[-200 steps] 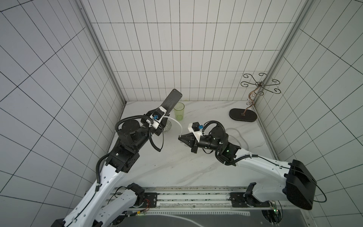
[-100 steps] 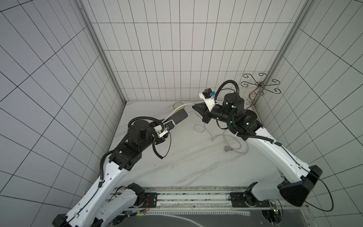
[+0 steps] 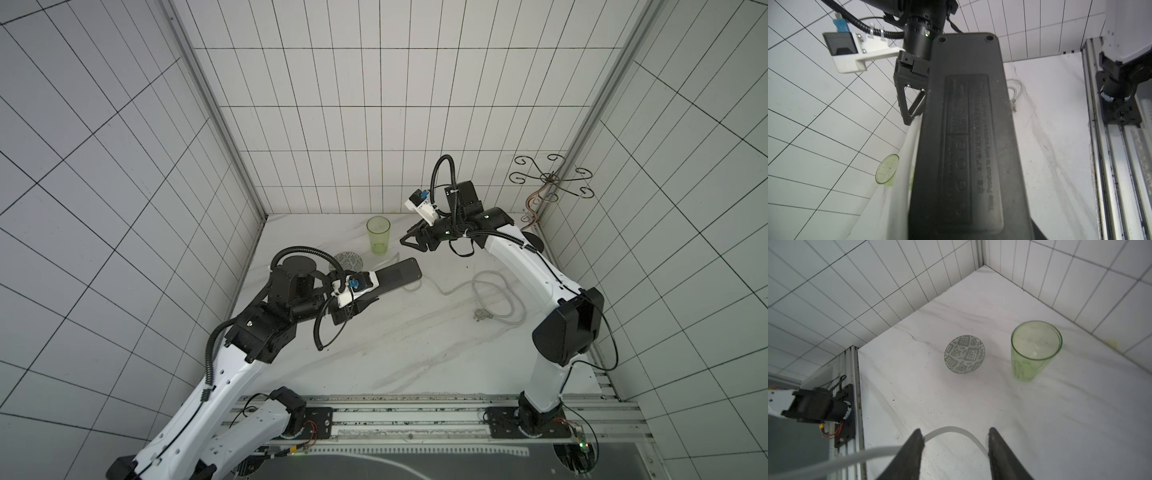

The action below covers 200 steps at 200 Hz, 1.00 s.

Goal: Unwrap the cord wrapped around the power strip
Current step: Unwrap the power cord from the power strip, then adjust the power strip.

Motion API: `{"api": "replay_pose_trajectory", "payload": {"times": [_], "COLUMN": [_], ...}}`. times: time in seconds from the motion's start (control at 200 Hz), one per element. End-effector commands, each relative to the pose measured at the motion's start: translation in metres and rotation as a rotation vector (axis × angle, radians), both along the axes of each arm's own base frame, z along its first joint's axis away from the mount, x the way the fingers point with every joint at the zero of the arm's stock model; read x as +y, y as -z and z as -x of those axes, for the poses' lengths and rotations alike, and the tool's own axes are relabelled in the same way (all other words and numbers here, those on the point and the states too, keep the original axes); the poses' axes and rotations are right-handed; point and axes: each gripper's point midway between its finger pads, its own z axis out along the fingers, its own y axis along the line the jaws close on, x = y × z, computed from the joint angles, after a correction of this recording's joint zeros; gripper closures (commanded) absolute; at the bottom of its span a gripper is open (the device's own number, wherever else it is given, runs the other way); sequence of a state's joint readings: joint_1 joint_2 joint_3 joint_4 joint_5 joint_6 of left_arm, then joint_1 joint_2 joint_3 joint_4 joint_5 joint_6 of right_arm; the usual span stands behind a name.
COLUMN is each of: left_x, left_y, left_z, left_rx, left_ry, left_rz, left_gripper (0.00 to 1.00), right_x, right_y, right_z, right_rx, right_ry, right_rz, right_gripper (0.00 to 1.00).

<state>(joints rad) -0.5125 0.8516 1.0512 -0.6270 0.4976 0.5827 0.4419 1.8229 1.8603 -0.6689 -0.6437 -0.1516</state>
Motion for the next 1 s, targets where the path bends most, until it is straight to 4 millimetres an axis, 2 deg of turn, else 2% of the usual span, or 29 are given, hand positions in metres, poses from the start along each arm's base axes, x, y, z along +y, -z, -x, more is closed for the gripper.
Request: {"api": "replay_pose_trajectory", "payload": {"times": [0.0, 0.045, 0.105, 0.175, 0.25, 0.345, 0.4, 0.465, 0.605, 0.8, 0.885, 0.994], "left_x": [-0.006, -0.002, -0.001, -0.003, -0.006, -0.01, -0.011, -0.012, -0.017, -0.021, -0.022, -0.024], "left_y": [-0.048, -0.047, -0.041, -0.033, -0.027, -0.017, -0.011, -0.007, -0.003, -0.001, 0.0, 0.001], "left_z": [-0.004, -0.013, -0.021, -0.025, -0.027, -0.033, -0.037, -0.04, -0.046, -0.056, -0.06, -0.064], "left_rx": [0.004, 0.034, 0.075, 0.107, 0.133, 0.165, 0.179, 0.185, 0.194, 0.178, 0.175, 0.171], "left_ry": [-0.032, -0.082, -0.104, -0.115, -0.108, -0.112, -0.122, -0.126, -0.124, -0.135, -0.141, -0.146], "left_rz": [0.282, 0.327, 0.358, 0.389, 0.418, 0.42, 0.411, 0.402, 0.386, 0.365, 0.359, 0.365], "left_gripper": [1.0, 1.0, 1.0, 1.0, 1.0, 1.0, 1.0, 1.0, 1.0, 1.0, 1.0, 1.0], "right_x": [-0.054, -0.082, -0.112, -0.124, -0.102, -0.071, -0.059, -0.044, -0.021, 0.006, 0.016, 0.027], "right_y": [-0.103, -0.112, -0.115, -0.11, -0.115, -0.139, -0.147, -0.146, -0.113, -0.098, -0.085, -0.073], "right_z": [-0.01, -0.011, -0.005, 0.012, 0.046, 0.087, 0.102, 0.113, 0.108, 0.102, 0.096, 0.088], "right_rx": [-0.106, -0.087, -0.034, 0.069, 0.209, 0.248, 0.255, 0.28, 0.367, 0.44, 0.5, 0.554], "right_ry": [0.286, 0.409, 0.524, 0.546, 0.435, 0.274, 0.226, 0.185, 0.2, 0.217, 0.239, 0.284], "right_rz": [-0.112, -0.14, -0.218, -0.352, -0.536, -0.747, -0.799, -0.807, -0.74, -0.71, -0.701, -0.68], "right_gripper": [0.28, 0.24, 0.21, 0.21, 0.21, 0.18, 0.17, 0.15, 0.14, 0.13, 0.16, 0.27]}}
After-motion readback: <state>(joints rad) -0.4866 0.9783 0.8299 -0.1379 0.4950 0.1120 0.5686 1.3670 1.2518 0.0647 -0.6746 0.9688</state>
